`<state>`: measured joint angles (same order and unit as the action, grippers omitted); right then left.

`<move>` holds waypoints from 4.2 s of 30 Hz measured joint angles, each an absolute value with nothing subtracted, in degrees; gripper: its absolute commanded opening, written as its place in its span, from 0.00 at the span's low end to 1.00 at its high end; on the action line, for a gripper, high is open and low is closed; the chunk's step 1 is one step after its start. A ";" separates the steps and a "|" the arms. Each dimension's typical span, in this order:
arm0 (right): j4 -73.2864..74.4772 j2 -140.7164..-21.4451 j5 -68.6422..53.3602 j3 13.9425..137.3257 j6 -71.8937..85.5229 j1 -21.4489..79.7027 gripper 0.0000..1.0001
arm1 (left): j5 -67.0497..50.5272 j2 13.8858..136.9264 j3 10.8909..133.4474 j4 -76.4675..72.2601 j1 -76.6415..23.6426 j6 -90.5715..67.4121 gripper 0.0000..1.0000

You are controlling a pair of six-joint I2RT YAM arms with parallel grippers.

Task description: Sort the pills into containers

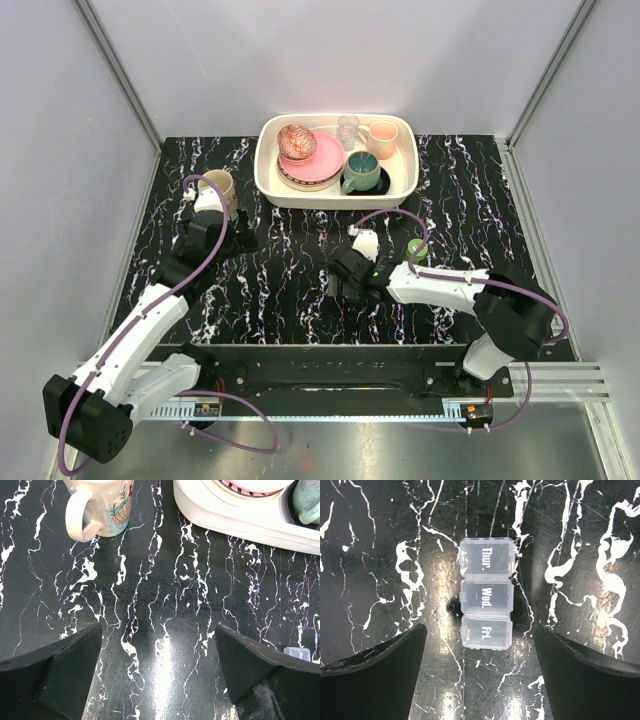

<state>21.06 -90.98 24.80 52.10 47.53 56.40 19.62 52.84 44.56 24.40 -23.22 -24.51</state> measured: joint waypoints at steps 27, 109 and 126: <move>22.35 -94.15 23.03 51.22 48.86 53.45 0.68 | 18.39 53.47 44.56 24.43 -23.53 -24.51 0.99; 7.49 -66.92 -6.92 45.06 29.82 53.95 0.07 | -11.57 56.40 28.36 -9.67 -42.74 -57.89 0.30; 6.76 -66.39 -6.98 44.53 29.56 54.33 0.04 | -11.75 56.42 28.36 -11.49 -43.11 -58.78 0.00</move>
<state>6.76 -66.39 -6.98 44.53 29.56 54.33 -11.75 56.42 28.36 -11.49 -43.11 -58.78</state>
